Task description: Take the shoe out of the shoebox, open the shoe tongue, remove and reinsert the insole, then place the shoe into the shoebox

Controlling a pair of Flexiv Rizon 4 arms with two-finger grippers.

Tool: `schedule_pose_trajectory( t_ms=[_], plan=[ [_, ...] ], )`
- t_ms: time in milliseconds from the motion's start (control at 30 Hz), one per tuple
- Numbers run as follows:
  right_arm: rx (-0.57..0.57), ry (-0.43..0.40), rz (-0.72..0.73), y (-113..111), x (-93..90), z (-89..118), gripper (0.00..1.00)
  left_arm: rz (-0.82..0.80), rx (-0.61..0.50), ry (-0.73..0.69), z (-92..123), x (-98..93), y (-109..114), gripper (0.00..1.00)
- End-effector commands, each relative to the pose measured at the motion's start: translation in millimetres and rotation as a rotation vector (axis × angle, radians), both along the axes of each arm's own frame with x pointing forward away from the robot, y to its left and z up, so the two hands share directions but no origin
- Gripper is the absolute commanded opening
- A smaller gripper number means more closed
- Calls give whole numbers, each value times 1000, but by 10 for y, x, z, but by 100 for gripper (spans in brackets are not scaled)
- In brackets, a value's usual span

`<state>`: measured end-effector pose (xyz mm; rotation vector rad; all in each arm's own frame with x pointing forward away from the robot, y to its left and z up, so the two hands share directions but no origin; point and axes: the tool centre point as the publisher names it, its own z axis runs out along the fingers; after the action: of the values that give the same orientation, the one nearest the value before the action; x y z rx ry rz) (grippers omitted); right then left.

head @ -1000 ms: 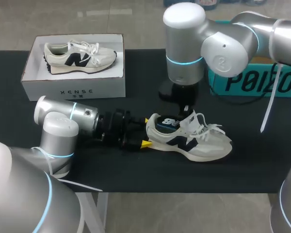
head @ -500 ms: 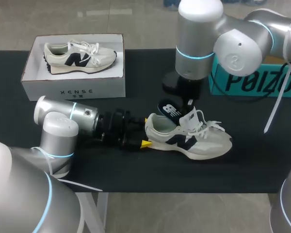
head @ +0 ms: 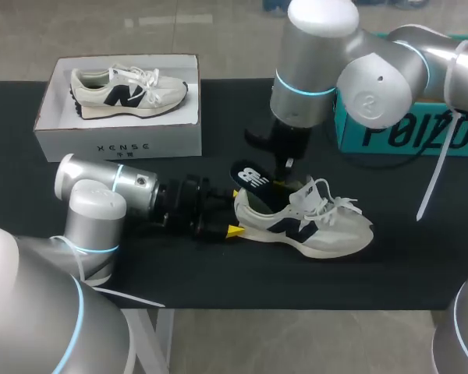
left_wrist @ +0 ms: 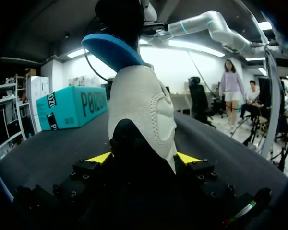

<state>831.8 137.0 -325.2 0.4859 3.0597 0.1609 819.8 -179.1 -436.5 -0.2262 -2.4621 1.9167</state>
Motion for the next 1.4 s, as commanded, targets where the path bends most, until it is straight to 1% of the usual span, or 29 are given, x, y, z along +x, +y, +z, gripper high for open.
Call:
schedule_pose_trajectory(
  t_ms=[33, 133, 167, 367, 433, 500, 567, 767, 1133, 1300, 1400],
  plan=[
    [20, -22, 4, 175, 97, 124, 0, -1, 3, 0, -30, 2, -18, 0],
    [44, -54, 5, 246, 156, 279, 0, -1, 3, 0, -30, 2, -18, 0],
    [47, -66, -2, 271, 171, 360, 0, -1, 3, 0, -30, 2, -18, 0],
    [74, -135, -16, 328, 283, 692, 0, -1, 3, 0, -30, 2, -18, 0],
    [76, -152, -19, 338, 284, 790, 0, -1, 3, 0, -30, 2, -18, 0],
    [77, -155, -18, 342, 274, 818, 0, -1, 3, 0, -30, 2, -18, 0],
    [79, -158, -18, 343, 254, 818, 0, -1, 3, 0, -30, 2, -18, 0],
    [92, -142, -20, 324, 194, 726, 0, -1, 3, 0, -30, 2, -18, 0],
    [110, -96, -32, 312, 136, 476, 0, -1, 3, 0, -30, 2, -18, 0],
    [107, -70, -56, 256, 119, 418, 0, -1, 3, 0, -30, 2, -18, 0],
    [109, -61, -46, 247, 119, 411, 0, -1, 3, 0, -30, 2, -18, 0]
  ],
)
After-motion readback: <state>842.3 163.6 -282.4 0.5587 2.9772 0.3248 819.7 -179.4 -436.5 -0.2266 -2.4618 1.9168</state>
